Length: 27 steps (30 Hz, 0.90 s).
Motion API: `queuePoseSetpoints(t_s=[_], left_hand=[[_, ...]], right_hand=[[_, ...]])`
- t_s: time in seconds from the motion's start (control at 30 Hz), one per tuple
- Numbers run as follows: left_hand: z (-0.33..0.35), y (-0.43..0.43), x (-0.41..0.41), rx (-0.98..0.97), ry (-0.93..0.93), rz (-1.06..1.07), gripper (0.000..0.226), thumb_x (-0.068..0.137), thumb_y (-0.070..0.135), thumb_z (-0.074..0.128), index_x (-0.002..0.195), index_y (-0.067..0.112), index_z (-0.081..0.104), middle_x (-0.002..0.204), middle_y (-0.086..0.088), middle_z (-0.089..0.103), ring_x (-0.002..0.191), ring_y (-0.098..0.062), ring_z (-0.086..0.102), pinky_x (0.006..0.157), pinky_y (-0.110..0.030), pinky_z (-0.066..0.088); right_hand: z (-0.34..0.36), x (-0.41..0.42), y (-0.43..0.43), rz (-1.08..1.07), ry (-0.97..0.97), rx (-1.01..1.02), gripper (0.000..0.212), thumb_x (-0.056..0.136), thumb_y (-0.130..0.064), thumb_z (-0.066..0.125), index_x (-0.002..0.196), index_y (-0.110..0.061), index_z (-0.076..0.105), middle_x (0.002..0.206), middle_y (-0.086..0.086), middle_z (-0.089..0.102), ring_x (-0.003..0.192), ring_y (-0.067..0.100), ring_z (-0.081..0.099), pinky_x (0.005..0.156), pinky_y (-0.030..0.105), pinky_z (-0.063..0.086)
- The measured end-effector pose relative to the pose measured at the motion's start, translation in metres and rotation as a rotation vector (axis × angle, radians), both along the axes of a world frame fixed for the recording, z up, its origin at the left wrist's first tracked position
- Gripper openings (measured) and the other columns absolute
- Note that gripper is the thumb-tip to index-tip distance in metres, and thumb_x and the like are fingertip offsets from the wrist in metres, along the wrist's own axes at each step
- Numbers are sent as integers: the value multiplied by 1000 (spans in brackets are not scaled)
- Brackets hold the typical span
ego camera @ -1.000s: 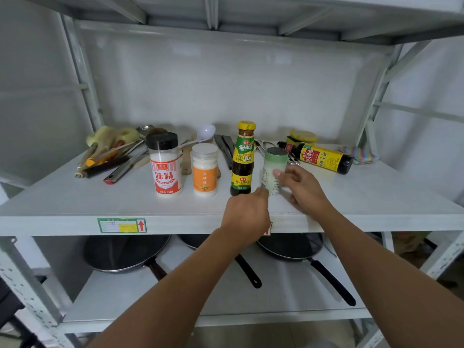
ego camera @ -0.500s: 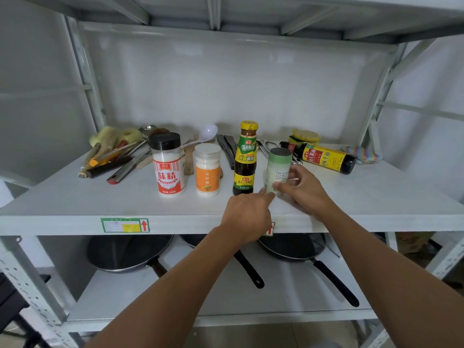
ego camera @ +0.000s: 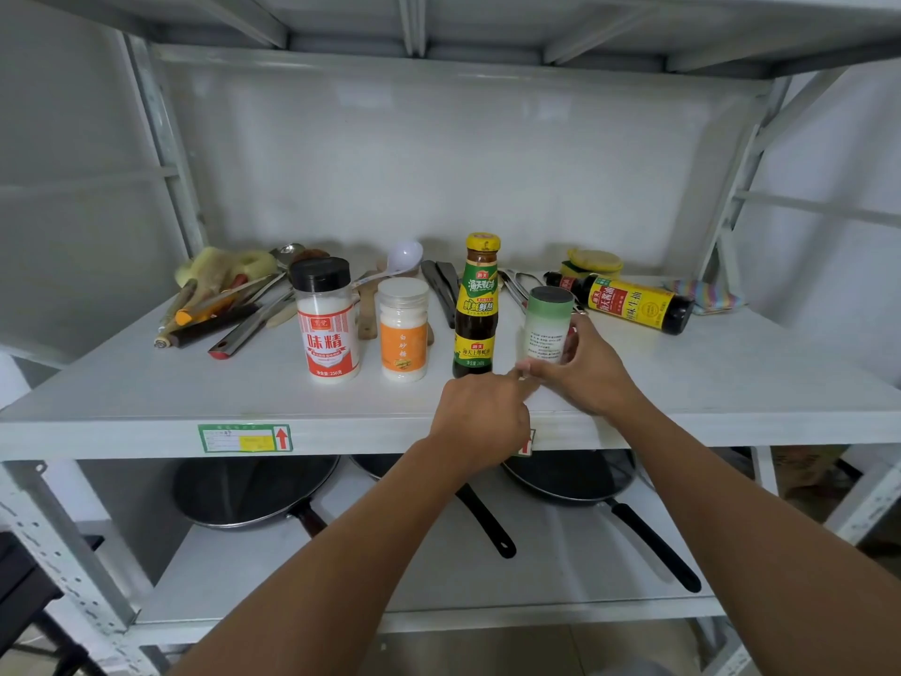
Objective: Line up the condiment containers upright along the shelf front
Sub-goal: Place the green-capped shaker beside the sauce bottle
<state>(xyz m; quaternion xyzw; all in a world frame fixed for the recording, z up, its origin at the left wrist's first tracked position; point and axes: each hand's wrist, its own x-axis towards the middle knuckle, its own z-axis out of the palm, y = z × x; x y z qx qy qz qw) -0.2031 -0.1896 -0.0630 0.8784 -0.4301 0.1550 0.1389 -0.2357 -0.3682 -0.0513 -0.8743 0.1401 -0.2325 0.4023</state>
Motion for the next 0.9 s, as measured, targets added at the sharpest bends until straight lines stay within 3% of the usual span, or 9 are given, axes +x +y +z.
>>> queuePoseSetpoints(t_s=[0.17,0.27,0.33,0.53,0.63,0.73,0.9], left_hand=[[-1,0,-1,-31,-35,-22,55,100,22,44,154,28,45,113,0,72,86,-23,66,74,-36,56],[-2,1,0,-49,-20,-28,54,99,22,45,153,26,47,120,0,72,92,-24,69,78,-39,59],[-3,0,2,-60,-14,-30,52,98,24,45,149,24,51,124,0,72,95,-24,69,78,-38,57],[-8,-1,3,-86,-17,-29,51,98,25,45,149,23,50,104,0,74,87,-22,67,75,-36,56],[-9,-2,3,-88,-30,-29,56,97,25,44,153,26,45,85,4,63,77,-20,62,68,-34,53],[-10,-4,4,-79,-25,-7,54,97,26,44,151,27,46,78,7,54,73,-18,57,68,-34,53],[-10,-5,3,-83,-30,20,46,98,27,45,143,25,55,79,5,57,74,-21,61,70,-36,56]], right_hand=[[0,-2,-7,62,7,52,87,79,-33,88,150,-27,38,128,-4,62,114,17,62,81,21,50],[-2,-2,-14,129,23,164,93,76,-20,90,151,-33,37,134,-3,67,120,18,67,99,45,58],[-1,-3,-14,143,21,188,94,77,-10,87,154,-31,36,135,-2,68,121,18,67,102,50,57],[-4,-5,-10,58,-40,96,81,74,-20,91,142,-30,48,128,-5,71,114,13,70,100,40,58],[-2,-5,-7,19,-26,3,77,71,-38,93,135,-28,52,123,-9,70,105,7,68,84,23,55],[-2,-4,-4,-20,9,-86,72,70,-52,91,127,-28,54,114,-10,69,94,3,65,73,22,51],[3,-5,-3,49,58,-45,70,76,-44,89,134,-28,52,113,-16,66,101,5,64,73,17,46]])
